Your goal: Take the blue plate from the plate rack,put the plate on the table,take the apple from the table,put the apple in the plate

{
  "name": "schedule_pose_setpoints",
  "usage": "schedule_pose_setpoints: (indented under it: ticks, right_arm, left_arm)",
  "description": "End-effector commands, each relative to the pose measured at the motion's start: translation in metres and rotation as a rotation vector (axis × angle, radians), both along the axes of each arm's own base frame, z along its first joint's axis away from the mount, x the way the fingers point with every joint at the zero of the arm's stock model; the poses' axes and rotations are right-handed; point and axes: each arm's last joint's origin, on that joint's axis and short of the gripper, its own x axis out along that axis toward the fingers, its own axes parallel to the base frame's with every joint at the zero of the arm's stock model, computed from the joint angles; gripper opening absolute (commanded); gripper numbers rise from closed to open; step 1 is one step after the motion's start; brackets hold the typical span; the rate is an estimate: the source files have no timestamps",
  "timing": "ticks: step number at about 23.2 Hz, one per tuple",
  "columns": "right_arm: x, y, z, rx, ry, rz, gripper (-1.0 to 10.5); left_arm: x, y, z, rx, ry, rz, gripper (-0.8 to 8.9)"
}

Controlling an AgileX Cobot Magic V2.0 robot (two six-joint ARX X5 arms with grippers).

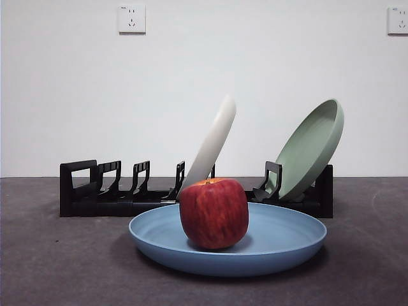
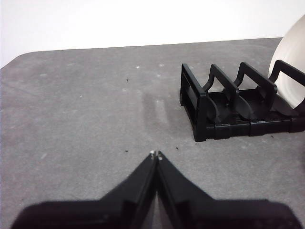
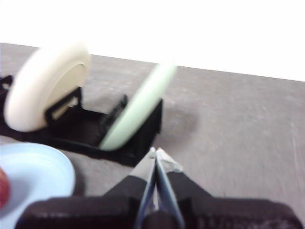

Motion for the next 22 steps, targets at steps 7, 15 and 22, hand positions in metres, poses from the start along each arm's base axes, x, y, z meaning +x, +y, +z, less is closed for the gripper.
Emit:
schedule_pose_setpoints:
  ticks: [7, 15, 22]
  right_arm:
    - [-0.001, -0.004, -0.049, 0.101, 0.038, -0.063, 0.0]
    - [-0.001, -0.004, -0.053, 0.135, 0.055, -0.070, 0.0]
    - [-0.001, -0.004, -0.053, 0.162, 0.059, -0.075, 0.0]
  left_arm:
    - [0.001, 0.000, -0.005, -0.006, 0.010, 0.006, -0.02]
    - [0.001, 0.000, -0.005, -0.006, 0.010, 0.006, -0.02]
    - [0.001, 0.000, -0.005, -0.006, 0.010, 0.006, -0.02]
